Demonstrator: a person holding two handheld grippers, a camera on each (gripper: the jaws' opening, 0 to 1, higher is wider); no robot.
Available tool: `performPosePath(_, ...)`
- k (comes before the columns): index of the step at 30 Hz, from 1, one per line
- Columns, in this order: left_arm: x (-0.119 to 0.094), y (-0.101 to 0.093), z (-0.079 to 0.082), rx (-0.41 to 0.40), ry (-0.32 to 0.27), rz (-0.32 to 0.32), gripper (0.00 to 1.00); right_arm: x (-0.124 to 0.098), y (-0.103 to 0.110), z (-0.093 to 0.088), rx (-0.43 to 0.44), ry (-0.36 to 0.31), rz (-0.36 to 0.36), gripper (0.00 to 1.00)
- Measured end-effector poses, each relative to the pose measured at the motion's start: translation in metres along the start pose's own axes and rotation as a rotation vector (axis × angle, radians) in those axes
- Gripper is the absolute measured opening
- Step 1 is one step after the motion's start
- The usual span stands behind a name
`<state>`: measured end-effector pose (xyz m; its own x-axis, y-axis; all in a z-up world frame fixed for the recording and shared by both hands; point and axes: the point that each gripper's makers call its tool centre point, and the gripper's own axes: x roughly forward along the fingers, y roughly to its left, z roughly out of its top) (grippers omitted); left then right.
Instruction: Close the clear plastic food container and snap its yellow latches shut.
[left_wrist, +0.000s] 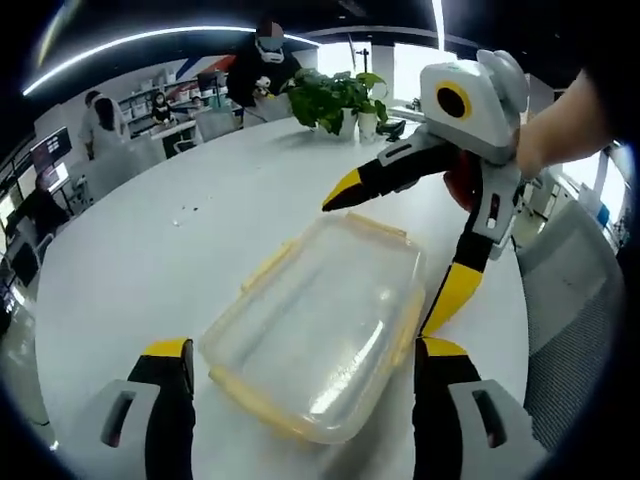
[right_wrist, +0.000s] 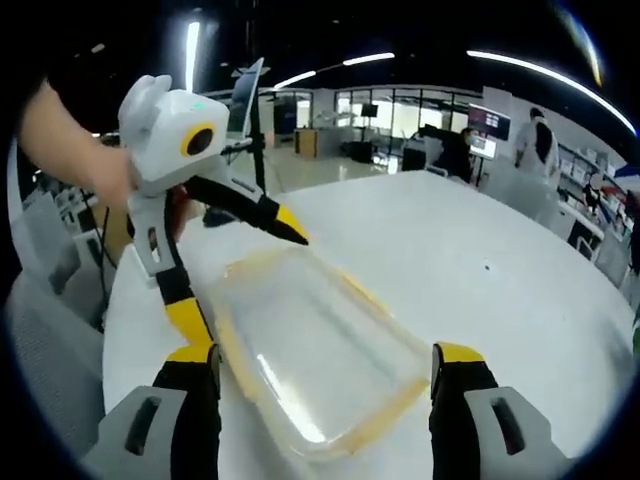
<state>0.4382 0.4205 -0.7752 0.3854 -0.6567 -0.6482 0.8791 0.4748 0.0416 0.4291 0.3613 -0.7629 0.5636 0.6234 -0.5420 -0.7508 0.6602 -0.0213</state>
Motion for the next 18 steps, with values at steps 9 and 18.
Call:
performPosePath(9,-0.0042,0.0034,-0.0010,-0.080,-0.046,0.034,0.92,-0.0070,-0.0022,-0.0008,0.083,-0.043,-0.047,0.87)
performPosePath(18,-0.0075,0.0017,0.0014,-0.112,-0.077,0.057,0.90,-0.0110,-0.0022,0.0048,0.139,-0.085,-0.073,0.86)
